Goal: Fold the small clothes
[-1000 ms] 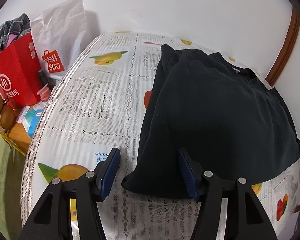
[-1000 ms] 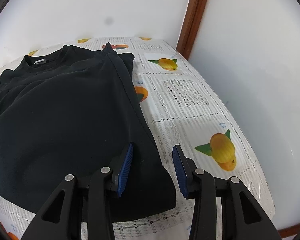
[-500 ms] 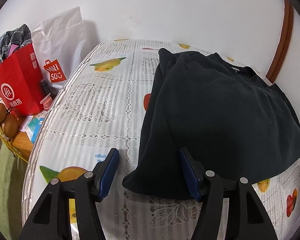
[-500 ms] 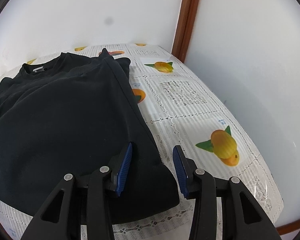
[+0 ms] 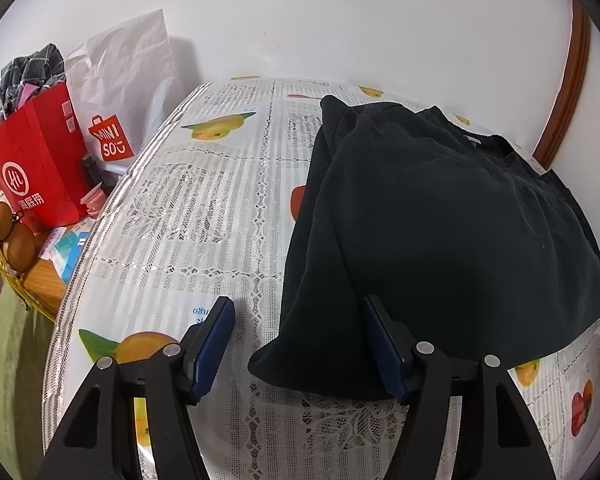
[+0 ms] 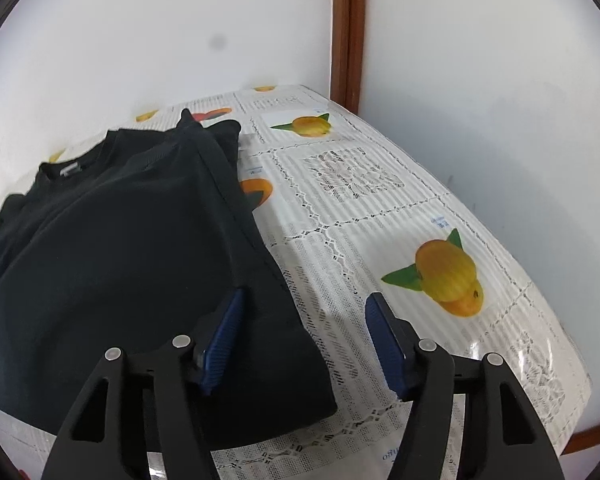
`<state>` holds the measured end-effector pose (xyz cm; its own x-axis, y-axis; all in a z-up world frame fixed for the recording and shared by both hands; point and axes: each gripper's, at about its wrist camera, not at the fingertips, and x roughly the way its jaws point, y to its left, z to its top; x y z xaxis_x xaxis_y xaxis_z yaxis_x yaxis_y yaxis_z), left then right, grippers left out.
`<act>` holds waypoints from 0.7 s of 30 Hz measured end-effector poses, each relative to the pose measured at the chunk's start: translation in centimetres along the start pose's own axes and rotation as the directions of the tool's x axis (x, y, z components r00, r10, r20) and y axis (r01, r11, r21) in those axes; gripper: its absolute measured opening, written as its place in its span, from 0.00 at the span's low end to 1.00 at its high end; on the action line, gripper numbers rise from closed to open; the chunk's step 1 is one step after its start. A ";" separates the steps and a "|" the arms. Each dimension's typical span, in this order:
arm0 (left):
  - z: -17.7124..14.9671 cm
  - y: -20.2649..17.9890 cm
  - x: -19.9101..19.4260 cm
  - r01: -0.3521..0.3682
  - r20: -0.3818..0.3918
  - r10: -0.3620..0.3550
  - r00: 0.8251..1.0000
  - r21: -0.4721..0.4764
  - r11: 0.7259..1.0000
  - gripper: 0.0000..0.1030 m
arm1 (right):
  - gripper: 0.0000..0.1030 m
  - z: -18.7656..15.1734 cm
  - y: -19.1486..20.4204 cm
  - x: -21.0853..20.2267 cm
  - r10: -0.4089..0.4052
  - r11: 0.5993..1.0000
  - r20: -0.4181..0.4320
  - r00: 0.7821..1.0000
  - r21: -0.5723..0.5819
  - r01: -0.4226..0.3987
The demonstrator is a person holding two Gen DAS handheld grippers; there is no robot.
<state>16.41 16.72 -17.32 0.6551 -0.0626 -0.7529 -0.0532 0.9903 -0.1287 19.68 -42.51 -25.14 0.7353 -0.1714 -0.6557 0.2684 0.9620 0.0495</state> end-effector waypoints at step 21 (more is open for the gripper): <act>-6.0 5.5 -7.4 0.073 -0.036 -0.074 0.997 -0.021 0.997 0.61 | 0.54 -3.1 27.2 -8.5 0.271 0.900 -0.066 0.960 -0.338 -0.277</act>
<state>6.75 21.92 -16.34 0.6297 -0.1398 -0.7642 -0.0214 0.9802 -0.1970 18.78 -14.24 -20.53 0.7378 0.1100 -0.6660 -0.1723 0.9846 -0.0283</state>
